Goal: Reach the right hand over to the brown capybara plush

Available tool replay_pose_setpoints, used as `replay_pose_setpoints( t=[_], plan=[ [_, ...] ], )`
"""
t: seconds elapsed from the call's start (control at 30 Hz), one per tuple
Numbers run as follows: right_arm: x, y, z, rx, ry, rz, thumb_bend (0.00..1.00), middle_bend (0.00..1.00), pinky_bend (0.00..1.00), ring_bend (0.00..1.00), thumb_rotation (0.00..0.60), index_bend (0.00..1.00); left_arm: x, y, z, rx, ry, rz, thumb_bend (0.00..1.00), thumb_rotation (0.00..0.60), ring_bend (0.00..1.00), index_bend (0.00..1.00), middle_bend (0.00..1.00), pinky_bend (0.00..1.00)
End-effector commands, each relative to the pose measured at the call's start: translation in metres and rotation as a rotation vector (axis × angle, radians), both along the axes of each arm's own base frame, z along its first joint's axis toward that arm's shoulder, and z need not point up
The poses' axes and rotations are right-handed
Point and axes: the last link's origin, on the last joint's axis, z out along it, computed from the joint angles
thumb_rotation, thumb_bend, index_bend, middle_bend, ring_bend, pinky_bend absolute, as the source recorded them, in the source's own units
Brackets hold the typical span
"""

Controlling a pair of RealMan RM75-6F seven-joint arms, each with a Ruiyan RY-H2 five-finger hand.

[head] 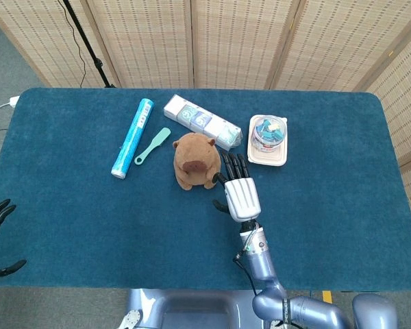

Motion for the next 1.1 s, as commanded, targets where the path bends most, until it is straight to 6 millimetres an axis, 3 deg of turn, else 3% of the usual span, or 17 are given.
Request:
replay_pose_setpoints(
  t=[0.03,0.6,1.1],
  plan=[
    [0.001,-0.006,-0.006,0.006,-0.034,-0.04,0.0,0.04,0.01,0.0,0.6,0.48,0.0,0.001,0.0,-0.004,0.0,0.003,0.0,0.6,0.0,0.0,0.0,0.0],
    [0.011,-0.028,-0.021,-0.064,-0.09,-0.073,0.0,0.08,0.04,0.0,0.6,0.51,-0.005,0.005,0.007,0.006,-0.03,0.032,0.0,0.6,0.0,0.0,0.0,0.0],
    [0.012,-0.034,-0.033,-0.076,-0.164,-0.082,0.0,0.1,0.04,0.0,0.6,0.51,-0.006,0.007,0.007,0.01,-0.036,0.046,0.0,0.6,0.0,0.0,0.0,0.0]
  ],
)
